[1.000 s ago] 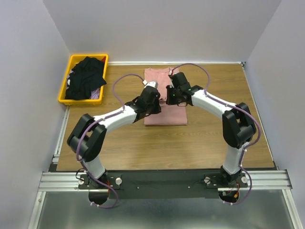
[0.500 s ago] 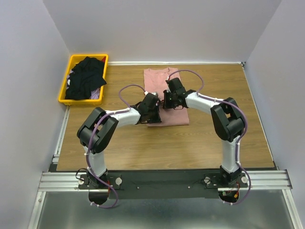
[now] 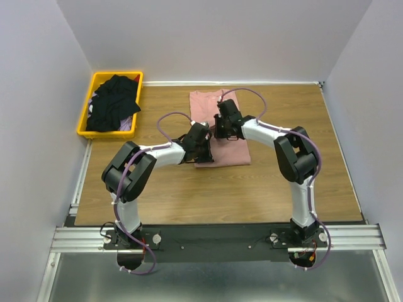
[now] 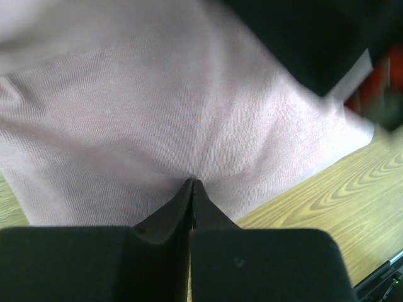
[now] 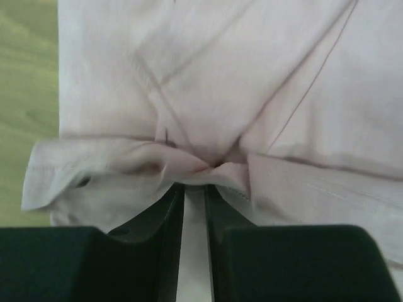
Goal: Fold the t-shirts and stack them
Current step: Fold the tshirt
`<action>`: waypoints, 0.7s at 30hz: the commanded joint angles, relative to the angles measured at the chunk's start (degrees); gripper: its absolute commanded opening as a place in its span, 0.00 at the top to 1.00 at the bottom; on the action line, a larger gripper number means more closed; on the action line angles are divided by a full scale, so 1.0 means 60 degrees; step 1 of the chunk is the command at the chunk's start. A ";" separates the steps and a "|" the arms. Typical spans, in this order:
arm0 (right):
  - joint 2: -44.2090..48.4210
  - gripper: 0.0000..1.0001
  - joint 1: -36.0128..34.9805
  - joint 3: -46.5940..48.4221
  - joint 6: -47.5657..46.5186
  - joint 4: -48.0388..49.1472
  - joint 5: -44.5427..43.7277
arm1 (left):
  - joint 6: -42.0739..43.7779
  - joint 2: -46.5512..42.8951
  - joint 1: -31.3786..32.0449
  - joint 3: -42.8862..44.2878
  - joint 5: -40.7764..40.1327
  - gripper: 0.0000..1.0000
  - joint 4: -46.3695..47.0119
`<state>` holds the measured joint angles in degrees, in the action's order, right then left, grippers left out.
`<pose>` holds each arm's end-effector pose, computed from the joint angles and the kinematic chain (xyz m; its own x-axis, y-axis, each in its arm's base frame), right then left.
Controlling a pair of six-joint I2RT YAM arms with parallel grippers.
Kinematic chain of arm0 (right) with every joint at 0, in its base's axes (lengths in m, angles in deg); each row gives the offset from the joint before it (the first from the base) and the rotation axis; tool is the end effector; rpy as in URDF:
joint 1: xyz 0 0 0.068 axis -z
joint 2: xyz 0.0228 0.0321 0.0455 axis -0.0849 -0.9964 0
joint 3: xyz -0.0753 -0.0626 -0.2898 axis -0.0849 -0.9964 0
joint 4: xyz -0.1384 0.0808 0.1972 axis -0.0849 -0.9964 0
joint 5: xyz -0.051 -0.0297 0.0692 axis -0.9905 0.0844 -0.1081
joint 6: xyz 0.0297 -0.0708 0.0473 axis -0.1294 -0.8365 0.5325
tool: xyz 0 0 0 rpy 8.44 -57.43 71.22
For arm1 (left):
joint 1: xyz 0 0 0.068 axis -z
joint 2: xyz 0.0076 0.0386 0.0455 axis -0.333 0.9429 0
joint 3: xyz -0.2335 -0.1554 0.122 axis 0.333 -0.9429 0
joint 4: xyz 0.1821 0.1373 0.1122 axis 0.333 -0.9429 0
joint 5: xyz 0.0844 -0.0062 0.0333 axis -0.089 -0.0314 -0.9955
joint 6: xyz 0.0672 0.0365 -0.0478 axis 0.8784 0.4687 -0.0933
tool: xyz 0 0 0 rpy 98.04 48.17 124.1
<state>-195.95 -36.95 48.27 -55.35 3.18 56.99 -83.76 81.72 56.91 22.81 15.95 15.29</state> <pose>0.4218 0.2634 0.1683 -0.7830 -0.0495 -0.6201 -0.2504 0.9376 0.2412 0.3199 -0.2581 0.1556 -0.8953 -0.1665 -0.4133 0.0807 0.8516 -0.5179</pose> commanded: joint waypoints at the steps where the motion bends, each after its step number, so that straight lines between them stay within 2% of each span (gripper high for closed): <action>1: -0.0782 0.74 0.0057 0.1701 -0.0785 0.0342 -0.1621 | -0.0007 -0.0098 -0.0002 -0.0315 0.0268 0.92 -0.0385; 4: -0.1251 0.69 0.0116 0.3167 -0.1284 0.0328 -0.1931 | -0.0007 -0.0201 -0.0002 -0.0388 0.0268 0.92 -0.0415; 7: -0.1036 0.66 0.0160 0.3496 -0.1578 0.0328 -0.1889 | -0.0007 -0.0303 -0.0002 -0.0432 0.0224 0.92 -0.0473; 10: -0.0523 0.62 0.0146 0.2723 -0.1638 0.0313 -0.1349 | -0.0007 -0.0348 -0.0002 -0.0462 0.0224 0.92 -0.0473; 14: 0.0634 0.61 0.0131 0.0805 -0.1054 0.0328 -0.0135 | 0.0008 -0.0377 0.0013 -0.0491 0.0268 0.92 -0.0444; 18: 0.1892 0.61 0.0189 -0.0982 -0.0365 0.0342 0.0045 | -0.0080 -0.0844 -0.0002 -0.0680 -0.0009 0.92 -0.0400; 21: 0.2582 0.61 0.0742 -0.2228 0.0264 0.0590 0.1637 | -0.0138 -0.1868 -0.0075 -0.0988 -0.0507 0.89 -0.0064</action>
<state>-185.44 -35.61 40.97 -59.09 5.91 57.16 -83.91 77.74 56.91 18.96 15.97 15.36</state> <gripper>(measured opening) 0.387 0.101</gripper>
